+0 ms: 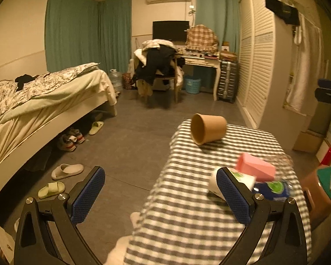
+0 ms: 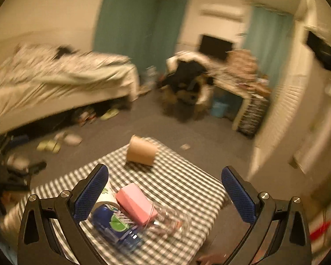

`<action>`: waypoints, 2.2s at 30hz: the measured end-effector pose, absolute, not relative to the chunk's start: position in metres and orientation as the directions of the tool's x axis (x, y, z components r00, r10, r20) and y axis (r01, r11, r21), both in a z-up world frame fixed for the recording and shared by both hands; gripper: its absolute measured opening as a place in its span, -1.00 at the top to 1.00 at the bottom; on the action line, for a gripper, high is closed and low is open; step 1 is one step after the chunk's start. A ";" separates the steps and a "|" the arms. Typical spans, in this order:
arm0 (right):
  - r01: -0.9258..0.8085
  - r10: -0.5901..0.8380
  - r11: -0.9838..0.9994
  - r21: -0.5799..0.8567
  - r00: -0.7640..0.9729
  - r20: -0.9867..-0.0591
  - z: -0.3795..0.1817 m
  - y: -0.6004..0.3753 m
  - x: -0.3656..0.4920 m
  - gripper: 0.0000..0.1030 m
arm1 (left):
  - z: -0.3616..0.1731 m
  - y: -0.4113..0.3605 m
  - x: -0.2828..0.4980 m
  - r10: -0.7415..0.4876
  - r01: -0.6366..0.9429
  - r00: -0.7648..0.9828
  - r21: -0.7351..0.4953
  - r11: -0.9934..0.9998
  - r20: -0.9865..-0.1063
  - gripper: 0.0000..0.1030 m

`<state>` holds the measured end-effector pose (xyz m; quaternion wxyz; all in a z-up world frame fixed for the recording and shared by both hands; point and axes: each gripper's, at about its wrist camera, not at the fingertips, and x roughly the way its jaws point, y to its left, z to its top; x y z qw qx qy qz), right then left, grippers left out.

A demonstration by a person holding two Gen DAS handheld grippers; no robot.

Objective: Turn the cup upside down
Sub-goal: 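Reach the right gripper to the tan paper cup and grasp it, then lift the tan cup with the right gripper and rotate it upright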

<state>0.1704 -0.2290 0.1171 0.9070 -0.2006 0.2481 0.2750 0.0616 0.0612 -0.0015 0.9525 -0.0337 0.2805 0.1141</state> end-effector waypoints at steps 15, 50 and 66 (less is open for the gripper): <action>-0.863 0.212 0.302 -0.405 0.475 -0.854 -0.010 -0.075 0.324 -0.99 | -0.033 0.110 0.166 0.311 -0.377 0.703 0.035 0.925 -0.640 -1.00; -0.808 0.075 0.440 -0.391 0.467 -0.881 -0.066 -0.005 0.401 -0.74 | -0.054 0.121 0.190 0.294 -0.367 0.672 0.039 0.929 -0.679 -1.00; -0.580 0.167 0.811 -0.075 0.352 -0.921 0.072 -0.089 0.177 -0.74 | 0.020 0.109 0.062 0.164 -0.242 0.834 -0.082 0.967 -0.527 -1.00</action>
